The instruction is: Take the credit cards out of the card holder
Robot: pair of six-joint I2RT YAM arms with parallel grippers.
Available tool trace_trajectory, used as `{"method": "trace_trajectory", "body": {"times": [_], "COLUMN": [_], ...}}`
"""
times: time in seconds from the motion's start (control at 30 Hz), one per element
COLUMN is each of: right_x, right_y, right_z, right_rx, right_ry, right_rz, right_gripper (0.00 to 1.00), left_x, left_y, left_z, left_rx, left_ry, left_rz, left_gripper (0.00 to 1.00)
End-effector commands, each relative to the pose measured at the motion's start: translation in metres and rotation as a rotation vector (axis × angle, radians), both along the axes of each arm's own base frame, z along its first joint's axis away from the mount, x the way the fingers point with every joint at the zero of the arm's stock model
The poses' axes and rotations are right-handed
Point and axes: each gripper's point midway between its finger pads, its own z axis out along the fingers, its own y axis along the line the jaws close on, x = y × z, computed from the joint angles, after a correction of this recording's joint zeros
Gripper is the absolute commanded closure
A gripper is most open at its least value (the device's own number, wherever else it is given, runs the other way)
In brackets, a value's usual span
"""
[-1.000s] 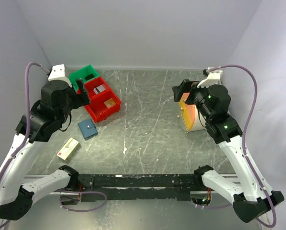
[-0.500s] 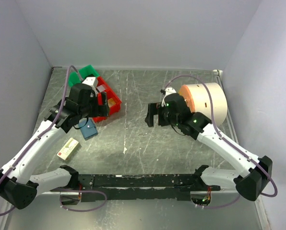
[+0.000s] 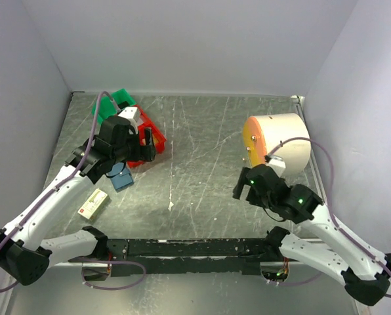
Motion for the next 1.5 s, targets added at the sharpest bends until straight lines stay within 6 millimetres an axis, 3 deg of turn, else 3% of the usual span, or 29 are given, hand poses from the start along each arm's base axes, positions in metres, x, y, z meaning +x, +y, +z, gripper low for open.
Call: {"method": "trace_trajectory", "body": {"times": [0.0,0.07,0.17,0.23,0.5,0.6,0.73,0.97,1.17,1.47], "right_x": [-0.003,0.003,0.016,0.026,0.037,0.053,0.083,0.103,0.121,0.161], "right_y": [-0.058,-0.062,-0.063,-0.066,-0.083,-0.085,-0.102,-0.111,-0.157,-0.183], "right_z": [0.005,0.013,0.051,0.062,0.037,0.022,0.010,-0.003,-0.002,0.002], "right_rx": [-0.113,-0.127,-0.087,-0.103,-0.240,-0.252,-0.193,-0.210,-0.289,-0.414], "right_ry": [-0.053,-0.084,-0.162,-0.218,-0.220,-0.169,-0.097,-0.052,-0.057,-0.112], "right_rz": [-0.283,-0.314,-0.376,-0.401,-0.483,-0.425,-0.409,-0.359,-0.455,-0.384], "right_gripper": [0.00,0.00,0.00,0.00,0.00,0.00,0.00,0.00,0.00,0.00], "left_x": [0.010,0.011,0.011,0.010,0.004,0.003,0.001,-0.004,-0.004,0.000], "left_y": [-0.012,-0.013,-0.012,-0.010,-0.005,-0.003,-0.005,0.007,0.007,-0.001], "left_z": [0.022,0.023,0.027,0.027,0.029,0.029,0.030,0.027,0.025,0.024], "left_rx": [-0.039,-0.036,-0.034,-0.037,-0.035,-0.032,-0.044,-0.016,-0.012,-0.011], "left_ry": [-0.065,-0.065,-0.068,-0.072,-0.072,-0.073,-0.065,-0.066,-0.064,-0.059], "left_rz": [-0.024,-0.027,-0.024,-0.019,-0.009,-0.003,-0.007,0.029,0.025,-0.012], "left_gripper": [0.04,0.04,0.04,0.04,0.05,0.04,0.05,0.05,0.04,0.04]}}
